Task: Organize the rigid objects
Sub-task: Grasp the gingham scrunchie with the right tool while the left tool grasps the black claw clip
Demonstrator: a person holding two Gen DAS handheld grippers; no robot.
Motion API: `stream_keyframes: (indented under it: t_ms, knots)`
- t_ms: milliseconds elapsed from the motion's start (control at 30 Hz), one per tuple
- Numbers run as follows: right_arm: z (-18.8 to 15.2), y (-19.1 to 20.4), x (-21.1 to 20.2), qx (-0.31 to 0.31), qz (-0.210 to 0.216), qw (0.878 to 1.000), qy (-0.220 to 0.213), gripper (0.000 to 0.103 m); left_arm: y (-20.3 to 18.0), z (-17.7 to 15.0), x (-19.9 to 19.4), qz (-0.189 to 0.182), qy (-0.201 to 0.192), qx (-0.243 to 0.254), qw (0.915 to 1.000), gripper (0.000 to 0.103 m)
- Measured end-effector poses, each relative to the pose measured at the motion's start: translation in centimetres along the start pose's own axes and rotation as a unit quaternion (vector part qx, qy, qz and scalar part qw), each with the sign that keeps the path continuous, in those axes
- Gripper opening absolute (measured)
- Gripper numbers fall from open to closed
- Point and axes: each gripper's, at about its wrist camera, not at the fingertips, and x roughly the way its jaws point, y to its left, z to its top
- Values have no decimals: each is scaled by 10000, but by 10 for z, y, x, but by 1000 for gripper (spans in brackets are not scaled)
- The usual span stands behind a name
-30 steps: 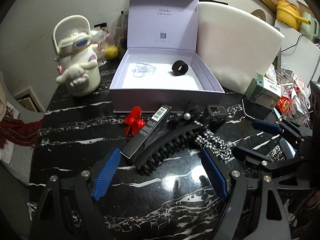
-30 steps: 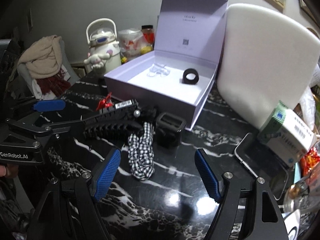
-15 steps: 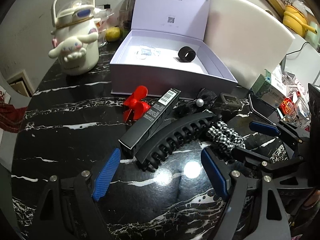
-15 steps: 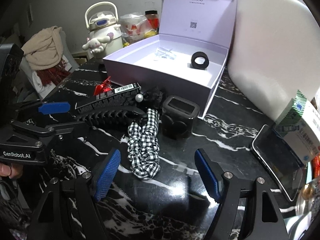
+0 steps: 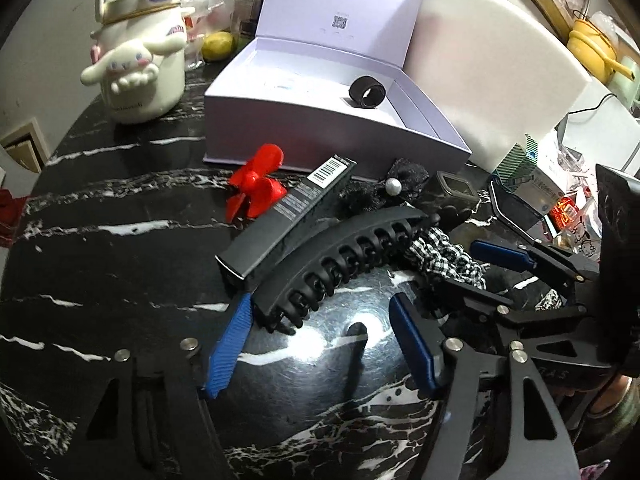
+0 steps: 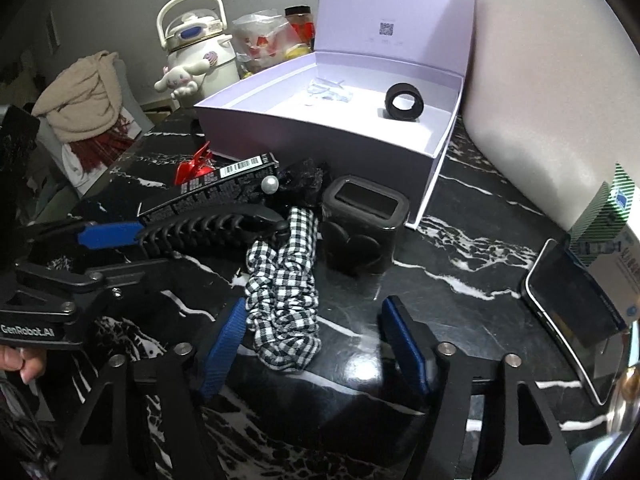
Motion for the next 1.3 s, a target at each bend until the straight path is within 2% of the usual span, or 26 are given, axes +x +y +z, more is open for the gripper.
stream_keyframes:
  t_ms: [100,167,367,533,733,867,967,1033,1067,1100,1133,1233,1300]
  knots:
    - [-2,1,1,-44,-10,10000,4,55,-3,-3,-1,-119,3,23,9999,63]
    - [-2,1,0,-62,-32,10000,-10,46,-6,-5,-3,-153,-6,76,9999,63]
    - [-7,-2,-3,-74,-127,9999,-36,38,-25,-13,-8,-404,-22,490,9980,63]
    - [-11,-5,-7,-58,-171,9998,-47,37,-41,-17,-7,-430,-24,900,9950,63]
    - [-11,-8,-7,-47,-153,9999,-40,39,-40,-3,5,-390,41,734,9965,63]
    - [-7,-8,-4,-91,-111,9999,-39,48,-37,5,16,-195,187,627,9977,63]
    - [-5,-10,-2,-46,-75,9999,-61,50,-39,9,20,-158,202,677,9974,62]
    - [-4,-12,-1,-7,-26,10000,-84,50,-43,11,22,-207,186,695,9972,45]
    - [-4,-12,-1,13,-10,10000,-97,47,-45,11,23,-195,182,721,9970,42]
    - [-4,-13,-2,13,6,9999,-105,43,-46,11,24,-168,183,737,9970,35]
    - [-4,-12,-2,2,33,9999,-110,36,-46,11,24,-167,191,740,9969,32]
    - [-7,-12,-5,-1,90,9999,-126,28,-44,11,22,-283,234,609,9975,30]
    - [-9,-11,-7,-13,102,9998,-143,27,-45,8,20,-209,251,577,9978,30]
